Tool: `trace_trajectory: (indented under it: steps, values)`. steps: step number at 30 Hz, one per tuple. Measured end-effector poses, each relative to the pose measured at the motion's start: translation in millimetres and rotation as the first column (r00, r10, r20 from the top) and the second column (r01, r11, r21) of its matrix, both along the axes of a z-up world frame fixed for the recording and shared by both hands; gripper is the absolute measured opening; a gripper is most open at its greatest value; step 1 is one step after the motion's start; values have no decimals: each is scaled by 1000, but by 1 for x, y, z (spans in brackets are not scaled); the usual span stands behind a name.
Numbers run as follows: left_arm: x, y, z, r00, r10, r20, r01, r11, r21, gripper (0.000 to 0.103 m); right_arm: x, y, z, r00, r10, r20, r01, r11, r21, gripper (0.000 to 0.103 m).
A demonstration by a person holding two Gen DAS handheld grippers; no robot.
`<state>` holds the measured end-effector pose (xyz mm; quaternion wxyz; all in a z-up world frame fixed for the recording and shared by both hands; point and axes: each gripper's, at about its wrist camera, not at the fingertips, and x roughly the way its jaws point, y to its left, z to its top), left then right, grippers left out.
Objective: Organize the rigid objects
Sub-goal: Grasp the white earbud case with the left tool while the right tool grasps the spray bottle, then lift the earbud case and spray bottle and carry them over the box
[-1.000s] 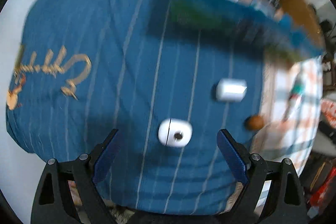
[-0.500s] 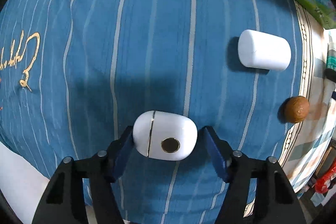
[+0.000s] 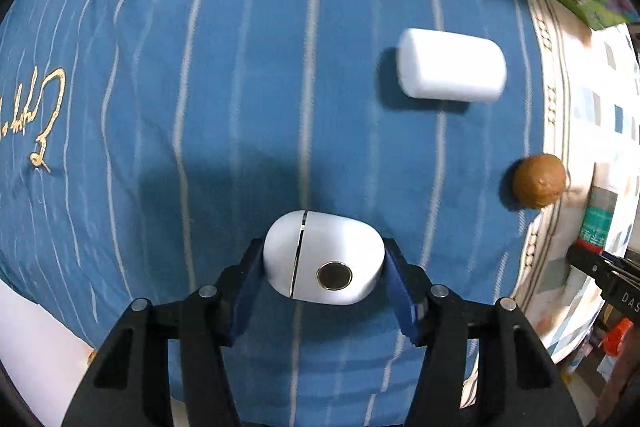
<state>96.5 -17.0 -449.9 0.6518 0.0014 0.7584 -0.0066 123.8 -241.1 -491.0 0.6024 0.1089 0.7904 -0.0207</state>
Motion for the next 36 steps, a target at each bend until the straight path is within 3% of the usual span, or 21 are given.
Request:
trace_trajectory:
  steps: [4,10,14,26,36]
  values:
    - [-3,-25,1,999,-36,3,36,999,-15,55,-1,-5,0,1000,-21,-3,21,1000,11,36]
    - [-11,-60,11,997,-70,17,70,997,-43,55,1,23,-1,998,70,-2,-70,990,-123,35]
    - [-16,-69,31,996,-76,45,79,994,-69,55,-7,24,11,999,44,32,-41,996,-85,34]
    - [-9,-78,131,976,-46,211,84,980,-178,55,-28,32,114,970,30,241,-36,999,20,34]
    - [56,-42,198,942,-23,336,115,960,-256,55,19,26,201,909,-17,417,-31,994,108,34]
